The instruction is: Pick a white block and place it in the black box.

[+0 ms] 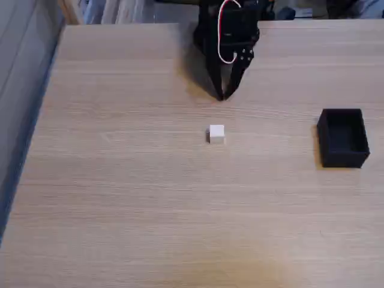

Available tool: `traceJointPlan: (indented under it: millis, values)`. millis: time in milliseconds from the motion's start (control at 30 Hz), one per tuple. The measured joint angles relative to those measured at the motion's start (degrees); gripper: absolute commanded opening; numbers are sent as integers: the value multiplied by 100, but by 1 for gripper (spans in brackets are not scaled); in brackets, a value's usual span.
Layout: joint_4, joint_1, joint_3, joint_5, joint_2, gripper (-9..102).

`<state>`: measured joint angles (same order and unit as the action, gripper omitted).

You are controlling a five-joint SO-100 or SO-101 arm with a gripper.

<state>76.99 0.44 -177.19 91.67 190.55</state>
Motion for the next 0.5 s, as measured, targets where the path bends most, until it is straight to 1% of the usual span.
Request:
traceJointPlan:
  millis: [167,500]
  values:
    - [0,-176,0,0,0,0]
    - [0,-185,0,0,0,0]
